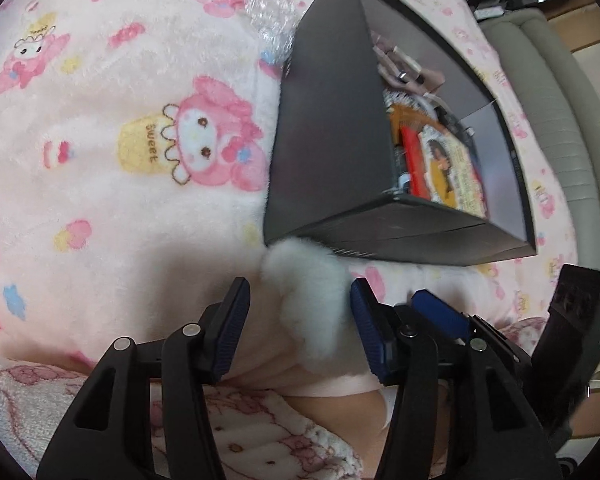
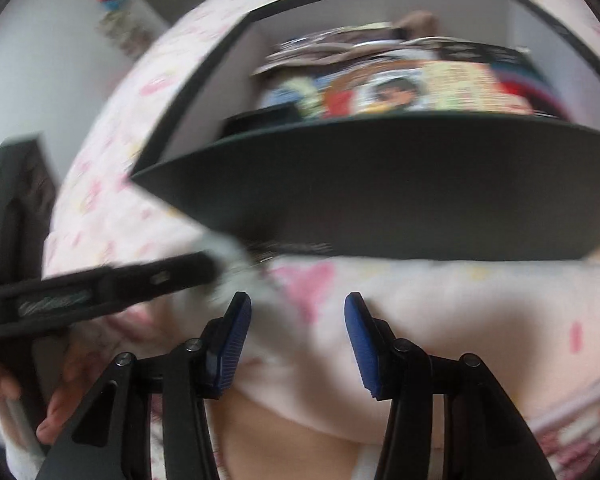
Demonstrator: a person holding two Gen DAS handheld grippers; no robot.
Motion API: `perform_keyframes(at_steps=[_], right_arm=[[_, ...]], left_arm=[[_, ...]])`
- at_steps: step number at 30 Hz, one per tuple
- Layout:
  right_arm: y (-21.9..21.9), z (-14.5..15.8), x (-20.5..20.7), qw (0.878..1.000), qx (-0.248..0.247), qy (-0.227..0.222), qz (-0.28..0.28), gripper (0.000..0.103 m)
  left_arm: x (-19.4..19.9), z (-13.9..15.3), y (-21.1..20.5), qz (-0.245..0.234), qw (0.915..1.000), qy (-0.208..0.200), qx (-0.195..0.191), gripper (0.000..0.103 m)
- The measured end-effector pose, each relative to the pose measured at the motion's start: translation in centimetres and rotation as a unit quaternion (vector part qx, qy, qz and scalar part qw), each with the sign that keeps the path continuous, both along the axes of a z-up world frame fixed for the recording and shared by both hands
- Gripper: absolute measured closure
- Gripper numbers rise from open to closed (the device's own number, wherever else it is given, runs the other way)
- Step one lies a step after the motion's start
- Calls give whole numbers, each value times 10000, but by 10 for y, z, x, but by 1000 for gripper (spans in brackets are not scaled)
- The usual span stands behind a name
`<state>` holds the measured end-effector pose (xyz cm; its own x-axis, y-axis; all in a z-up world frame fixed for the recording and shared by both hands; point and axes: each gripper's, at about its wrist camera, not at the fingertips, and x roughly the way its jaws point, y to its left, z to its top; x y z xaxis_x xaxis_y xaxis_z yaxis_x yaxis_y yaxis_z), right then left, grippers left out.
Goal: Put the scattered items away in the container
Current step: 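Close both grippers on the white plush toy and lift it, then carry the white plush toy over the box and lower it inside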
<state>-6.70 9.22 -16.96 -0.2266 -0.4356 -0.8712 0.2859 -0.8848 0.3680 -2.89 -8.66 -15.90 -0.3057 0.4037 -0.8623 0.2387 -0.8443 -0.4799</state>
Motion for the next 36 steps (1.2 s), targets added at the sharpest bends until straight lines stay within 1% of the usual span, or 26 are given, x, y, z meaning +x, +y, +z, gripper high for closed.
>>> perform_keyframes(at_steps=[2,3,5,6,7,9,11,12,13,14,16,17,19,21,22,23,25,26,27,29,32,36], right_arm=[[13,6,-4,9996,-111,49,-269,58],[16,8,-4,9994,-173,53,-311,58],[20,12,-4,9988,-425,-13,-240,58],[19,10,-4,9981,-586,-108,-148,58],[18,6,-4,9966,-777,-252,-46,58],[9,-4,-4,9926,-1088,-523,152,58],[1,-14,-2,9911,-1102,-695,273,58],[-4,-18,-1,9916,-997,-765,306,58],[-7,-20,1,9922,-910,-784,329,58],[-7,-20,2,9924,-897,-786,317,58],[-3,-17,1,9932,-866,-756,200,58],[-1,-15,1,9937,-867,-692,149,58],[2,-15,0,9945,-839,-619,65,58],[-1,-23,0,9913,-1039,-797,160,57],[-5,-30,0,9873,-1233,-967,250,57],[-8,-36,0,9838,-1389,-1097,292,57],[-13,-46,0,9786,-1607,-1248,304,58],[-14,-45,0,9786,-1636,-1205,339,61],[-15,-42,1,9789,-1646,-1146,383,64],[-15,-27,4,9825,-1596,-865,421,65],[-14,-7,11,9887,-1329,-444,529,65],[-11,17,24,9920,-1049,75,703,65]], left_arm=[[3,6,0,24,9998,195,24,51],[5,9,1,38,9995,299,4,51],[5,10,1,95,9994,317,-77,50],[3,7,1,142,9995,237,-135,50],[2,3,0,190,9996,66,-203,50],[-2,-5,-1,230,9994,-215,-173,50],[-2,-6,-1,117,9996,-245,109,50],[-2,-7,2,-102,9988,-235,424,51],[-1,-7,4,-226,9976,-208,626,51],[0,-5,6,-263,9976,-151,615,51],[3,1,7,-170,9993,-4,332,51],[4,3,5,-123,9994,49,319,51],[6,3,3,-71,9995,31,300,51],[4,-1,2,-23,9999,-111,125,53],[3,-4,3,-34,9998,-206,20,54],[-7,-9,9,-63,9997,-250,-49,54],[-7,-7,14,-160,9995,-215,-187,55],[-6,-4,17,-229,9994,-135,-230,55],[-3,1,22,-335,9990,36,-310,55],[4,9,24,-455,9980,283,-323,56],[8,21,20,-550,9967,593,-85,55],[13,35,15,-638,9938,885,234,56]])
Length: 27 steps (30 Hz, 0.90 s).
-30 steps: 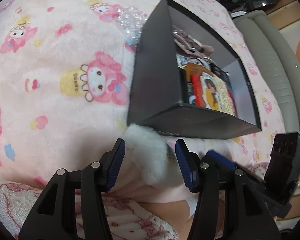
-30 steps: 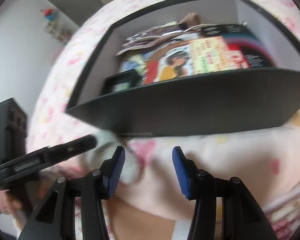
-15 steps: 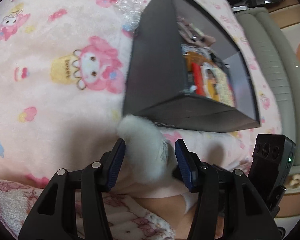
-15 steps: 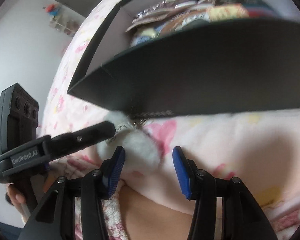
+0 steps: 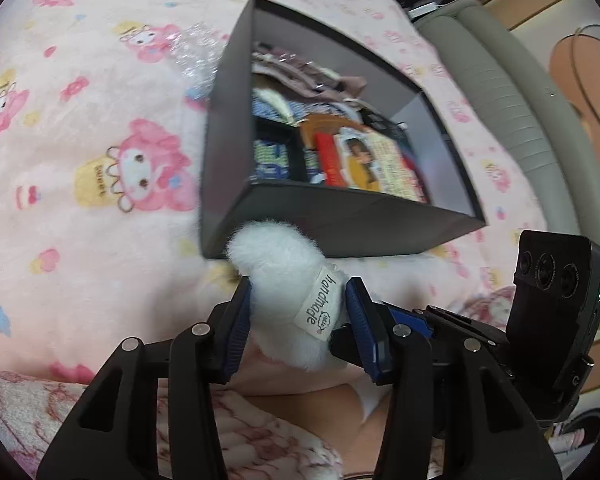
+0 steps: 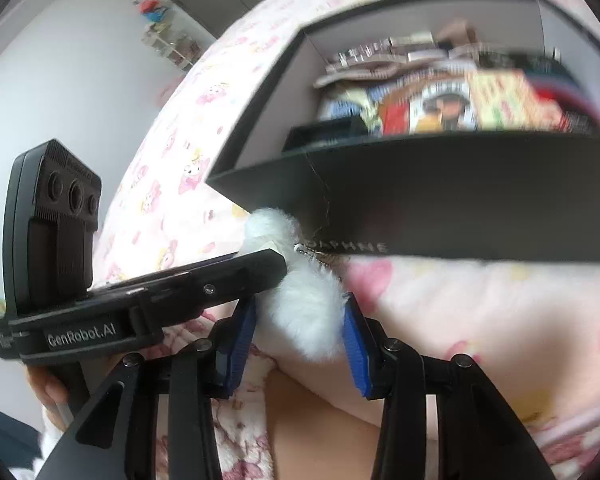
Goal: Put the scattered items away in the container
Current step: 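Carry the white plush toy over the box and lower it inside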
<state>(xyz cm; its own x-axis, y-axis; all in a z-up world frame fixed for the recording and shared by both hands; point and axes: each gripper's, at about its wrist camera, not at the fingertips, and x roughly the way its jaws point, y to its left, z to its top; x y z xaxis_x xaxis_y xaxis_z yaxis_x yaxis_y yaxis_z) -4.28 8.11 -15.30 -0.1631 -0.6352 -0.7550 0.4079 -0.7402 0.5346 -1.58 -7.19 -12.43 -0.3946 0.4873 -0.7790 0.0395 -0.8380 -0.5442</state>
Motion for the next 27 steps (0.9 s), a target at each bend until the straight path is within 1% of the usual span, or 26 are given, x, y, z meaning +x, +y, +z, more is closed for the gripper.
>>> perform_keyframes(at_steps=[2,3,5,6,7,8,9,10,12,14,15,17,18,20,22,23,25,27], right_arm=[[4,7,5,9999,6,118,21,66],[3,11,8,9999,-21,135,25,66],[13,24,8,9997,-135,198,-36,67],[36,32,-9,9995,-192,237,-65,67],[41,42,-14,9992,-252,310,-91,67],[45,51,-19,9986,-298,419,-113,67],[46,57,-37,9980,-315,536,-143,67],[51,70,-46,9971,-286,688,-176,67],[60,95,-56,9948,-119,988,-198,67],[68,111,-71,9923,70,1223,-158,67],[70,112,-84,9917,91,1274,-149,67],[87,115,-101,9929,41,1181,-139,67],[91,109,-114,9936,-7,1119,-150,67],[105,96,-129,9954,-167,915,-222,67],[121,81,-134,9971,-331,540,-423,67],[127,71,-137,9976,-287,348,-523,67],[133,66,-136,9975,32,237,-669,67],[135,63,-136,9941,512,358,-892,67]], left_arm=[[-3,6,14,-3,10000,80,41,57],[-4,10,20,-7,9999,131,-5,57],[-7,37,43,-126,9978,530,-382,57],[-9,47,46,-136,9967,654,-459,57],[-15,64,54,-159,9950,828,-536,57],[-22,76,60,-187,9937,961,-543,57],[-28,83,63,-210,9930,1046,-516,57],[-37,91,66,-232,9923,1133,-451,57],[-56,101,73,-255,9916,1232,-291,57],[-78,105,79,-212,9915,1278,-139,57],[-91,103,83,-175,9920,1252,-57,57],[-106,96,84,-95,9930,1169,103,57],[-118,87,86,-48,9943,1048,207,57],[-129,73,88,-23,9961,818,326,57],[-139,55,94,-67,9977,551,385,57],[-143,45,97,-87,9981,448,407,57],[-149,27,106,-112,9990,214,369,57],[-153,17,115,-151,9992,61,360,58]])
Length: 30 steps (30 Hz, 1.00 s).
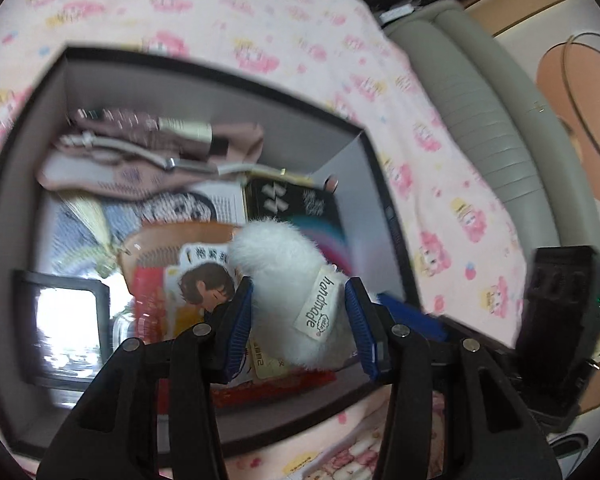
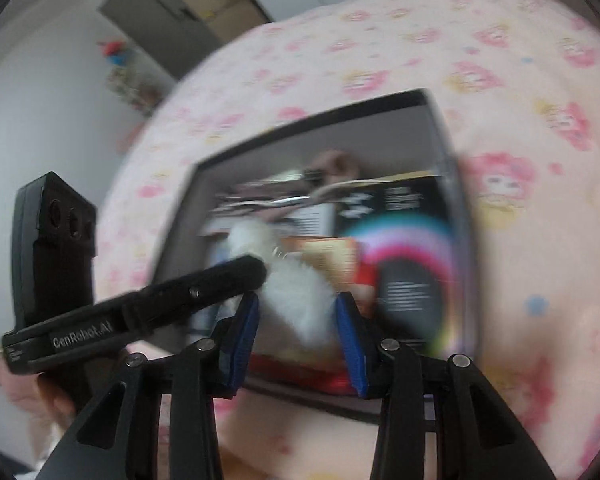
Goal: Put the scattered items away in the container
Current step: 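Carry the white plush toy over the box and lower it inside, then open both grippers and raise them away from the box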
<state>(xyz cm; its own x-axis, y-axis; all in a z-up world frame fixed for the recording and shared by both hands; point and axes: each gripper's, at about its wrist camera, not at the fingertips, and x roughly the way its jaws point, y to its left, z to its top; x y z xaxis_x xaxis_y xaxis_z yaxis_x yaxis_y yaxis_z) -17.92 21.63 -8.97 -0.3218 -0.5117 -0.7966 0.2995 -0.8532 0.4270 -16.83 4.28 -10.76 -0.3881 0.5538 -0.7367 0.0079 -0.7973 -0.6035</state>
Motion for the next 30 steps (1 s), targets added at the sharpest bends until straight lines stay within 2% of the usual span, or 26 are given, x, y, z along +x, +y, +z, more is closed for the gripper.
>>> perform_keyframes(at_steps=[3,5,8,10,11,13,14,15,17,18,20,22,24,26,27,30], right_arm=[[1,2,1,9966,702,284,-339,67],[1,6,5,9929,968,530,-452,67],[5,16,11,9921,865,745,-513,67],[6,17,11,9912,938,738,-566,67],[3,14,9,9888,1150,730,-602,67],[-4,10,10,9825,1567,822,-588,67],[-6,8,9,9819,1614,834,-534,67],[-8,8,9,9836,1543,804,-465,67],[-6,9,9,9885,1267,703,-443,67],[-4,7,8,9894,1187,687,-476,68],[3,12,8,9881,1126,780,-703,69],[12,15,7,9873,1051,819,-865,69],[14,12,5,9903,853,770,-785,69],[7,11,6,9936,666,751,-521,69],[2,10,7,9944,634,739,-420,69],[-17,2,6,9947,763,673,-114,69]], left_arm=[[-1,-10,12,-37,9998,-136,-111,57],[3,-9,11,146,9997,-70,-181,57],[13,-4,-5,840,9958,37,-371,57],[16,-6,-14,1134,9917,-221,-564,57],[16,-8,-13,1099,9912,-350,-644,57],[16,-7,-9,926,9934,-330,-597,57],[15,-7,-5,830,9944,-349,-554,57],[14,-8,-2,711,9957,-371,-467,57],[10,-10,9,204,9989,-420,73,58],[10,-12,11,142,9983,-496,280,52],[12,-10,9,191,9973,-461,536,48],[17,-7,-3,466,9958,-364,701,47],[22,-5,-13,656,9947,-293,740,47],[23,-1,-18,770,9950,-209,596,49],[23,0,-18,810,9955,-187,456,57],[23,2,-17,868,9961,-133,-14,68]])
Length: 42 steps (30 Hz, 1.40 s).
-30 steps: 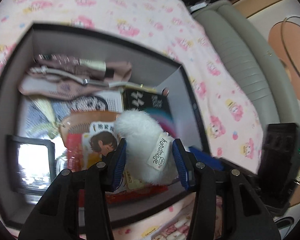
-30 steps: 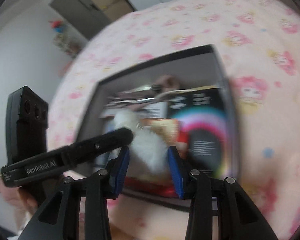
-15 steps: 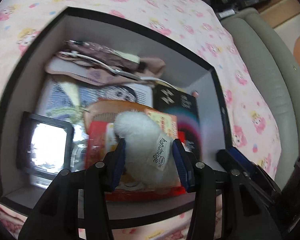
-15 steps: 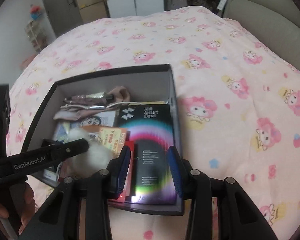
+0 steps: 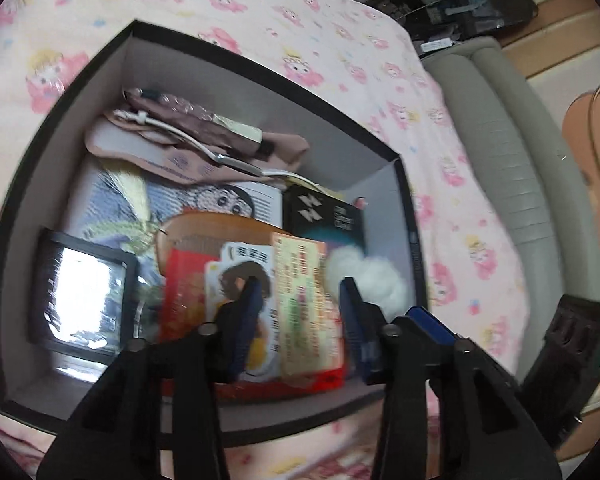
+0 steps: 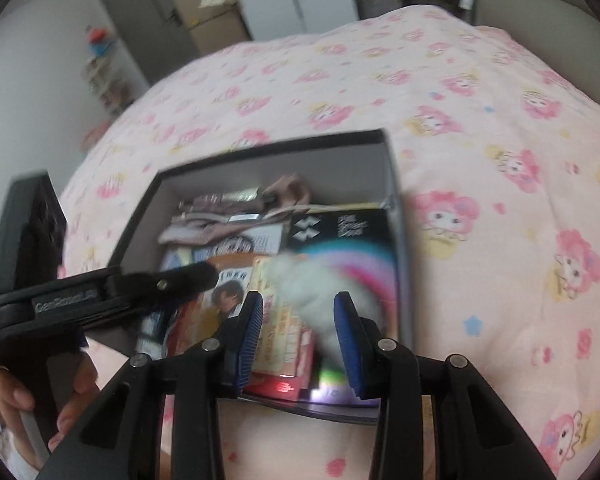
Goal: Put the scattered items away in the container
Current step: 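Open both grippers and raise them away from the box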
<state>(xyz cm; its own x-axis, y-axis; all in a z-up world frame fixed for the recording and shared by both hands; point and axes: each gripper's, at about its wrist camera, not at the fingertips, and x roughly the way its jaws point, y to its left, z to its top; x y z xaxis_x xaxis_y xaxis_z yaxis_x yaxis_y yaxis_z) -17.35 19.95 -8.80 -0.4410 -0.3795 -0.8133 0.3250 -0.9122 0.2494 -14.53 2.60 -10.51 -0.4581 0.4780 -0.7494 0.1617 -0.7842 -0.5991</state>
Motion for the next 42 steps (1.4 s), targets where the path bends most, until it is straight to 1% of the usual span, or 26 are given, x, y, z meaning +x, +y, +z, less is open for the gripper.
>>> perform_keyframes(at_steps=[2,4,5,6,7,9,10,12,13,15,17,18,19,20,21,22,24,25,26,27,29,32,34,37,39,42], right_arm=[[-8,-8,-3,9998,138,-114,54,69],[-9,-19,-10,9990,340,-283,-16,69],[-9,-28,-15,9975,534,-442,-135,74],[-6,-32,-17,9960,713,-471,-267,75],[-4,-32,-18,9948,864,-401,-370,75],[-1,-29,-18,9945,877,-331,-465,75],[3,-28,-17,9951,753,-395,-496,75],[8,-27,-15,9955,633,-426,-555,75],[11,-25,-13,9959,578,-401,-572,74],[14,-19,-10,9955,600,-334,-650,74],[16,-13,-11,9960,504,-258,-686,72],[16,-9,-10,9961,471,-226,-705,70],[15,-6,-9,9960,503,-169,-720,63],[12,-2,-9,9953,602,-62,-757,58],[9,3,-7,9945,706,94,-773,58],[6,10,-5,9937,773,271,-767,58],[1,26,0,9926,762,555,-769,52],[0,32,2,9918,754,640,-816,37],[0,39,5,9904,743,760,-885,24],[-1,47,9,9889,712,915,-934,24],[-4,65,19,9858,690,1169,-992,24],[-6,90,32,9839,477,1348,-1069,24],[-10,108,43,9839,347,1427,-1016,24],[-19,130,67,9805,405,1655,-983,24],[-26,140,84,9770,593,1785,-1004,24],[-33,152,103,9769,549,1840,-942,23]], left_arm=[[-1,-3,3,-79,10000,17,-2,69],[-8,-7,5,-141,9999,36,-57,69],[-13,-10,8,-184,9998,29,-100,69],[-16,-13,12,-239,9996,-10,-143,69],[-18,-14,14,-287,9995,-51,-155,69],[-23,-17,20,-378,9991,-91,-146,69],[-24,-17,23,-423,9989,-100,-162,68],[-24,-15,28,-455,9985,-88,-283,63],[-22,-12,29,-445,9982,-30,-411,60],[-17,-4,28,-407,9969,147,-654,47],[-12,8,24,-317,9948,377,-891,39],[-8,19,20,-250,9929,541,-1032,36],[-5,28,16,-188,9907,685,-1161,34],[-4,36,13,-125,9882,829,-1285,27],[-1,45,10,-68,9856,957,-1390,20],[2,56,5,11,9819,1122,-1525,17],[6,75,-2,105,9752,1341,-1757,8],[9,86,-6,142,9710,1449,-1896,7],[9,94,-8,179,9673,1531,-2013,3],[14,105,-11,240,9624,1621,-2166,1],[21,120,-17,348,9555,1736,-2361,1],[34,139,-22,484,9475,1821,-2582,1],[46,153,-25,532,9415,1931,-2712,1],[70,171,-29,579,9338,2121,-2824,1],[85,181,-33,649,9312,2214,-2821,1],[110,191,-40,710,9311,2273,-2762,1]])
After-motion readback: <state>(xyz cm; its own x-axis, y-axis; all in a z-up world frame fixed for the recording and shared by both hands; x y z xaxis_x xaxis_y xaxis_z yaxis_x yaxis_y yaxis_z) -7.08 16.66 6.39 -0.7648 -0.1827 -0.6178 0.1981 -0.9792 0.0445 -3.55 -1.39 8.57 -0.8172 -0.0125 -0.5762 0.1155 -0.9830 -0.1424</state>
